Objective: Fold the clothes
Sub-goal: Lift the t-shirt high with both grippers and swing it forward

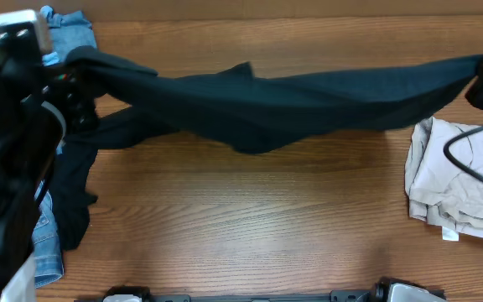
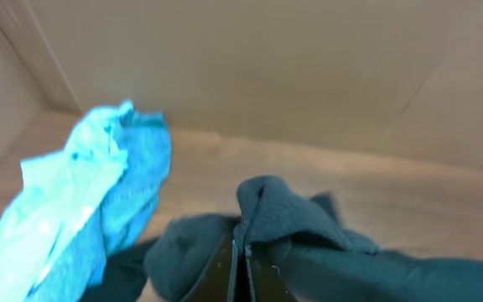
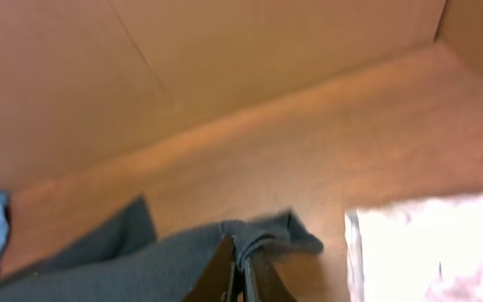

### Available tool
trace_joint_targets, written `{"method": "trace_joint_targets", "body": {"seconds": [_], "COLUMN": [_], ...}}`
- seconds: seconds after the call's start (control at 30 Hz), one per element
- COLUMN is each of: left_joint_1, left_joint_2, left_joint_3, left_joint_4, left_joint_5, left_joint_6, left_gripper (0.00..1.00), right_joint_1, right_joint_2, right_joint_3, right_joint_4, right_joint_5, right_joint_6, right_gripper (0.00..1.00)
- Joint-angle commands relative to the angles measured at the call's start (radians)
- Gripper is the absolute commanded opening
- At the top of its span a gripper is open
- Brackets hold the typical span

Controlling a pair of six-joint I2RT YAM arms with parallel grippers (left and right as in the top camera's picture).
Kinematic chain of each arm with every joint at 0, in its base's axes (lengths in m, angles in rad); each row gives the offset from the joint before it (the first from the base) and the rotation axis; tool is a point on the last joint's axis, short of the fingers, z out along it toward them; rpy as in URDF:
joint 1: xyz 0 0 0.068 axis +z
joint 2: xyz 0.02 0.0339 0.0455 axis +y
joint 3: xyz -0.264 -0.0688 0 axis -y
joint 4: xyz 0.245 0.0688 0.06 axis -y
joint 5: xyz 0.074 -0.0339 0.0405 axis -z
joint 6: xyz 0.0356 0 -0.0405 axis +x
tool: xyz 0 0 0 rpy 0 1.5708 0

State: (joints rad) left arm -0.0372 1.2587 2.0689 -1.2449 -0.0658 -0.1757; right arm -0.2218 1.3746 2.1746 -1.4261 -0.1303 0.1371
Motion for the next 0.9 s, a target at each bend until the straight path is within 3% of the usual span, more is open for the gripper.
{"method": "trace_joint_targets", "body": {"seconds": [0.0, 0.1, 0.27, 0.5, 0.57, 0.67, 0.73, 0.77, 0.87], "left_joint_1": [0.005, 0.005, 0.005, 0.004, 0.004, 0.007, 0.007, 0.028, 0.074], "left_joint_2": [-0.074, -0.129, -0.092, 0.172, 0.282, 0.429, 0.449, 0.447, 0.447], "left_joint_3": [0.029, 0.029, 0.028, 0.028, 0.028, 0.051, 0.116, 0.231, 0.423], "left_joint_4": [0.034, 0.072, 0.052, -0.003, 0.067, 0.341, 0.485, 0.580, 0.562], "left_joint_5": [-0.050, -0.049, -0.046, 0.017, 0.018, 0.049, 0.048, 0.047, 0.041], "left_joint_6": [0.015, 0.014, 0.003, 0.003, 0.011, 0.049, 0.047, 0.020, 0.004], "left_gripper": [0.04, 0.04, 0.04, 0.04, 0.04, 0.04, 0.04, 0.04, 0.04], "right_joint_1": [-0.005, -0.005, -0.005, -0.002, -0.002, -0.002, -0.002, -0.002, -0.003], "right_joint_2": [-0.012, -0.011, 0.069, 0.408, 0.477, 0.499, 0.468, 0.443, 0.435], "right_joint_3": [0.163, 0.258, 0.261, 0.260, 0.260, 0.268, 0.321, 0.405, 0.505], "right_joint_4": [-0.019, -0.034, -0.055, -0.079, -0.032, 0.177, 0.264, 0.303, 0.267], "right_joint_5": [0.072, 0.145, 0.145, 0.068, 0.025, -0.035, -0.071, -0.064, -0.053], "right_joint_6": [0.029, 0.049, 0.048, 0.015, 0.015, 0.097, 0.100, 0.099, 0.095], "right_gripper": [0.04, 0.04, 0.04, 0.04, 0.04, 0.04, 0.04, 0.04, 0.04]}}
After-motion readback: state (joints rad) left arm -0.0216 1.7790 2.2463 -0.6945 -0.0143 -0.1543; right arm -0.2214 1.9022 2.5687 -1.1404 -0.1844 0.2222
